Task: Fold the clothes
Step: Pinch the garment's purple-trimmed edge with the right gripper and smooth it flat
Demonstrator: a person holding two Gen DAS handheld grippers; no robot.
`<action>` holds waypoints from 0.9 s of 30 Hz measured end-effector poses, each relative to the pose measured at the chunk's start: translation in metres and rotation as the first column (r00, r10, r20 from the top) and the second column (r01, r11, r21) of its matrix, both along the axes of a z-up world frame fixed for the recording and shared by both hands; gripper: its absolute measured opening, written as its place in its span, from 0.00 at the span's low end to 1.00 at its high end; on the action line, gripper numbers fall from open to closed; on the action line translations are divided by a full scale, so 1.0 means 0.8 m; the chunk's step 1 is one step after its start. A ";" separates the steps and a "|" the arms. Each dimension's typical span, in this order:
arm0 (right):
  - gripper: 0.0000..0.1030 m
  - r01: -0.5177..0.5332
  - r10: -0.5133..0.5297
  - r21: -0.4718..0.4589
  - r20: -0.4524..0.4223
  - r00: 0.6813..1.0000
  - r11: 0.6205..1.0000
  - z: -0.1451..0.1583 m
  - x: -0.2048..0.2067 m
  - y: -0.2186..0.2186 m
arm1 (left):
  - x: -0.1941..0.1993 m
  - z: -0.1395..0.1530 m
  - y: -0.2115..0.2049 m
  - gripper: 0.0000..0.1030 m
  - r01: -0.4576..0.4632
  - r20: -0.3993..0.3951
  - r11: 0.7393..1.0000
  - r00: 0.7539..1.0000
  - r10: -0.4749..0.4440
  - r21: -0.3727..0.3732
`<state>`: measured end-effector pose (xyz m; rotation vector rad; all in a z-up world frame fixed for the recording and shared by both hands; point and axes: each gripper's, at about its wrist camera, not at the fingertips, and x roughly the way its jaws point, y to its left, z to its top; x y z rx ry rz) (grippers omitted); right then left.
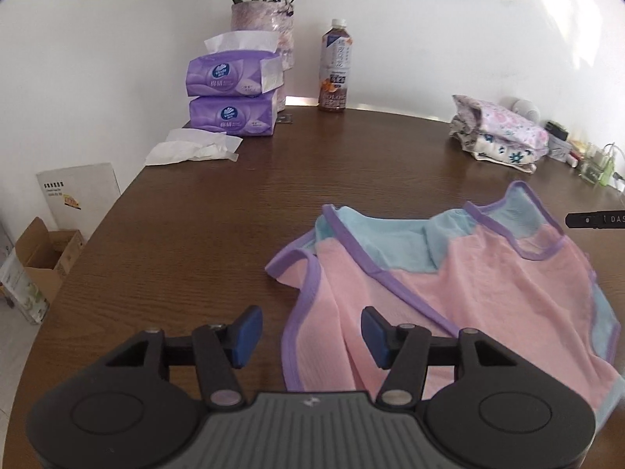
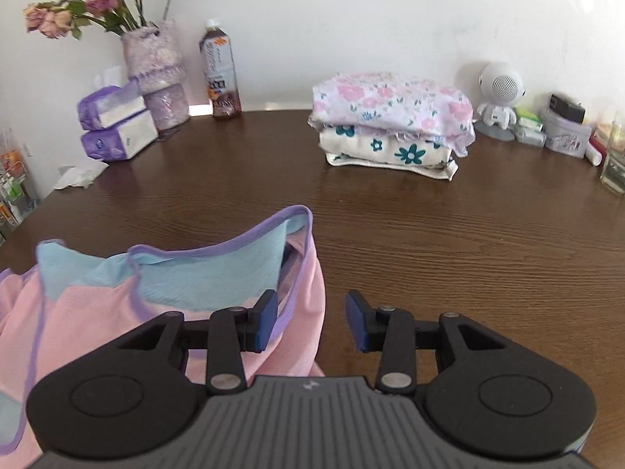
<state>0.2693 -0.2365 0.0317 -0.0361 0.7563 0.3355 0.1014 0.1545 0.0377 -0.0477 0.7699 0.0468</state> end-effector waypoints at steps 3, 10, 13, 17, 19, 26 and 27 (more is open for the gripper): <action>0.38 0.007 -0.007 -0.009 -0.015 1.000 1.000 -0.015 0.024 0.008 | 0.018 -0.012 0.006 0.52 -0.013 -0.010 1.000 1.000 0.012 -0.013; 0.13 0.044 -0.044 0.000 0.001 0.999 0.999 -0.032 0.050 0.015 | 0.031 -0.026 0.017 0.11 -0.022 -0.014 0.999 1.000 0.021 -0.032; 0.02 0.041 -0.041 0.011 0.004 0.999 0.999 -0.031 0.047 0.008 | 0.027 -0.027 0.027 0.05 -0.033 -0.007 0.997 0.999 0.033 -0.065; 0.01 0.076 -0.074 -0.024 0.054 0.996 0.997 -0.021 0.021 -0.018 | 0.008 -0.025 0.039 0.03 -0.057 0.006 0.996 0.998 0.058 -0.073; 0.01 0.107 -0.106 -0.025 0.065 0.992 0.994 -0.014 0.003 -0.041 | -0.004 -0.024 0.044 0.03 -0.065 0.009 0.995 0.998 0.066 -0.076; 0.01 0.209 -0.204 -0.046 0.085 0.975 0.977 0.012 -0.064 -0.111 | -0.046 -0.024 0.047 0.03 -0.062 0.011 0.991 0.998 0.064 -0.119; 0.01 0.218 -0.213 -0.051 0.091 0.973 0.975 0.015 -0.074 -0.119 | -0.051 -0.024 0.045 0.03 -0.057 0.012 0.991 0.998 0.059 -0.123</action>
